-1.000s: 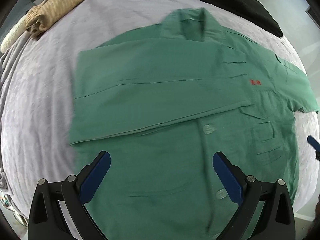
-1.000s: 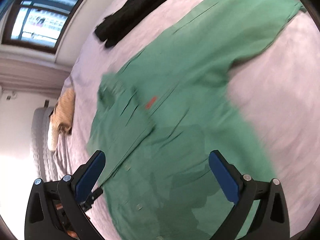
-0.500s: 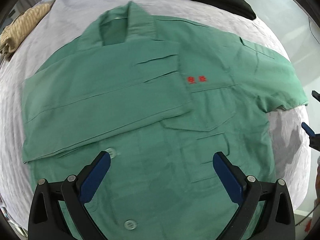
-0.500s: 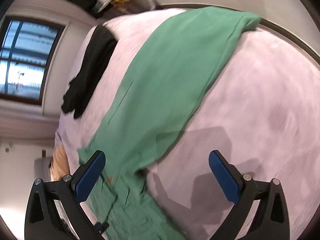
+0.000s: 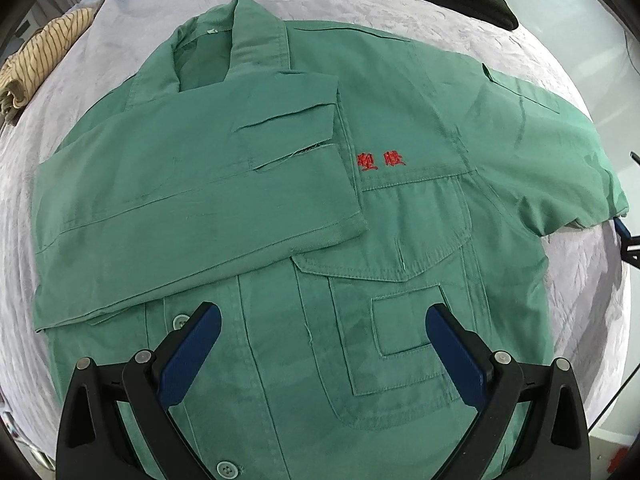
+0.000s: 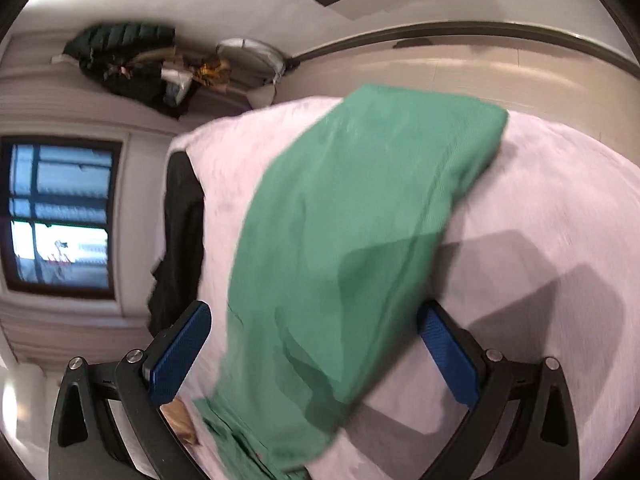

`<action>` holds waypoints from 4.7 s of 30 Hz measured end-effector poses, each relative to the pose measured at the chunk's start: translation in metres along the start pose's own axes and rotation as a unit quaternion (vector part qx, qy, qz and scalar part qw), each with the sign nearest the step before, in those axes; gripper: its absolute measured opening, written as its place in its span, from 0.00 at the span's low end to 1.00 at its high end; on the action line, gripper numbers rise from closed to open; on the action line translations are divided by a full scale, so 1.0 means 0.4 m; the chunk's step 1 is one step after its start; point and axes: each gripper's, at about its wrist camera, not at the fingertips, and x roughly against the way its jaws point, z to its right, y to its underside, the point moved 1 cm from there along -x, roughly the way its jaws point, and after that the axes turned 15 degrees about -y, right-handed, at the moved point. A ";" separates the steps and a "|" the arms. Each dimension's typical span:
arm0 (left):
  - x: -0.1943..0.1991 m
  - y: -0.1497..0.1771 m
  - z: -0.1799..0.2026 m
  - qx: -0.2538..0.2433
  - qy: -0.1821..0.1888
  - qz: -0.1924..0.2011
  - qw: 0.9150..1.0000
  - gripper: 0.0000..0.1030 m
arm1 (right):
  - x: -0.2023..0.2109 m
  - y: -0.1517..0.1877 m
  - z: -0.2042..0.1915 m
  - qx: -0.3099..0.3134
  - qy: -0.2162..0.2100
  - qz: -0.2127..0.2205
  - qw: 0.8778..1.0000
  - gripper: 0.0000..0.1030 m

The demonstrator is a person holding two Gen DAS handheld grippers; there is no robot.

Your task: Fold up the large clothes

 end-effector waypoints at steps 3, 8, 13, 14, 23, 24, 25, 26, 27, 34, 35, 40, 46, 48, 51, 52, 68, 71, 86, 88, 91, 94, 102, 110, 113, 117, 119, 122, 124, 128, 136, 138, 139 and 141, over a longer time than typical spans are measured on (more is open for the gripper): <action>0.007 -0.004 0.001 0.000 -0.005 0.006 1.000 1.00 | -0.001 -0.023 0.016 -0.035 -0.023 0.017 0.999 0.99; 0.018 -0.005 -0.041 0.010 -0.007 0.018 1.000 1.00 | -0.022 -0.036 0.031 -0.068 -0.018 0.011 0.997 0.05; 0.024 -0.002 -0.125 0.029 -0.021 0.028 0.999 1.00 | -0.039 0.022 -0.118 0.025 -0.053 -0.026 0.998 0.05; 0.025 -0.002 -0.146 0.031 -0.019 0.030 0.999 1.00 | -0.050 0.045 -0.159 0.049 -0.058 -0.041 0.996 0.05; 0.006 0.006 -0.346 0.093 -0.049 0.067 0.992 1.00 | -0.285 0.538 -0.568 0.328 -0.104 -0.237 0.909 0.05; 0.000 0.007 -0.371 0.103 -0.052 0.070 0.991 1.00 | -0.332 0.641 -0.591 0.361 -0.100 -0.269 0.887 0.05; -0.010 0.012 -0.395 0.114 -0.055 0.071 0.989 1.00 | -0.367 0.713 -0.599 0.383 -0.093 -0.290 0.872 0.05; -0.022 0.015 -0.413 0.122 -0.057 0.070 0.988 1.00 | -0.407 0.795 -0.597 0.405 -0.084 -0.313 0.855 0.05; -0.039 0.017 -0.433 0.129 -0.059 0.067 0.988 1.00 | -0.458 0.884 -0.584 0.424 -0.067 -0.338 0.838 0.05; -0.126 0.062 -0.516 0.145 -0.053 0.053 0.987 1.00 | -0.675 1.128 -0.350 0.386 0.063 -0.431 0.814 0.09; -0.133 0.068 -0.524 0.143 -0.051 0.054 0.987 1.00 | -0.668 1.118 -0.342 0.359 0.052 -0.428 0.828 0.16; -0.144 0.090 -0.575 0.158 -0.032 0.054 0.985 1.00 | -0.587 1.036 -0.354 0.294 0.019 -0.350 0.889 0.76; -0.125 0.112 -0.641 0.176 -0.035 0.067 0.981 1.00 | -0.623 1.038 -0.435 0.348 0.035 -0.301 0.887 0.11; -0.120 0.117 -0.671 0.183 -0.039 0.073 0.980 1.00 | -0.620 1.127 -0.495 0.438 0.027 -0.316 0.841 0.11; -0.122 0.125 -0.714 0.197 -0.041 0.074 0.977 1.00 | -0.652 1.328 -0.524 0.554 0.043 -0.369 0.745 0.12; -0.129 0.126 -0.727 0.201 -0.042 0.071 0.976 1.00 | -0.658 1.377 -0.510 0.581 0.057 -0.385 0.715 0.18; -0.208 -0.016 -0.533 0.147 0.150 0.015 0.978 1.00 | -0.466 1.026 -0.247 0.291 0.108 -0.351 0.883 0.61; -0.224 -0.056 -0.472 0.141 0.148 0.012 0.979 1.00 | -0.409 0.896 -0.172 0.185 0.090 -0.281 0.937 0.62; -0.207 -0.045 -0.530 0.171 0.150 0.011 0.974 0.05 | -0.349 0.754 -0.112 0.152 0.087 -0.222 0.959 0.04; -0.223 -0.031 -0.525 0.172 0.145 0.003 0.974 0.05 | -0.352 0.741 -0.064 0.151 0.121 -0.226 0.955 0.02; -0.192 -0.015 -0.513 0.156 0.106 0.025 0.982 0.05 | -0.349 0.733 -0.037 0.117 0.095 -0.231 0.961 0.01; -0.166 -0.012 -0.508 0.128 0.061 0.037 0.989 0.06 | -0.351 0.756 -0.071 0.148 0.104 -0.253 0.951 0.08; -0.115 -0.007 -0.551 0.132 0.015 0.050 0.990 0.86 | -0.350 0.820 -0.270 0.310 0.083 -0.264 0.909 0.57; -0.095 -0.043 -0.509 0.119 0.002 0.085 0.989 0.97 | -0.607 0.648 -0.247 0.256 0.095 -0.251 0.929 0.57; -0.119 -0.055 -0.475 0.110 0.005 0.077 0.991 0.96 | -0.699 0.613 -0.204 0.188 0.082 -0.280 0.938 0.31; -0.143 -0.078 -0.427 0.098 -0.008 0.074 0.992 0.96 | -0.701 0.645 -0.297 0.285 0.086 -0.270 0.916 0.02; -0.163 -0.091 -0.406 0.093 -0.030 0.074 0.992 0.96 | -0.704 0.637 -0.301 0.314 0.110 -0.253 0.908 0.02; -0.212 -0.124 -0.375 0.084 -0.062 0.081 0.991 0.96 | -0.727 0.608 -0.242 0.309 0.145 -0.249 0.907 0.02; -0.217 -0.142 -0.371 0.082 -0.069 0.084 0.991 0.96 | -0.724 0.593 -0.216 0.271 0.125 -0.243 0.923 0.01; -0.174 -0.152 -0.391 0.077 -0.070 0.097 0.990 0.96 | -0.620 0.596 -0.223 0.195 0.086 -0.237 0.948 0.09; -0.065 -0.252 -0.291 0.021 -0.036 0.157 0.987 0.96 | -0.359 0.726 -0.087 0.025 0.031 -0.237 0.971 0.45; -0.078 -0.275 -0.224 0.004 -0.027 0.154 0.988 0.96 | -0.357 0.721 -0.048 -0.007 0.014 -0.210 0.978 0.45; -0.087 -0.274 -0.197 -0.001 -0.028 0.150 0.988 0.96 | -0.369 0.717 -0.033 -0.019 0.009 -0.200 0.980 0.41; -0.126 -0.274 -0.153 -0.009 -0.043 0.136 0.990 0.96 | -0.380 0.709 0.003 -0.043 0.036 -0.178 0.982 0.02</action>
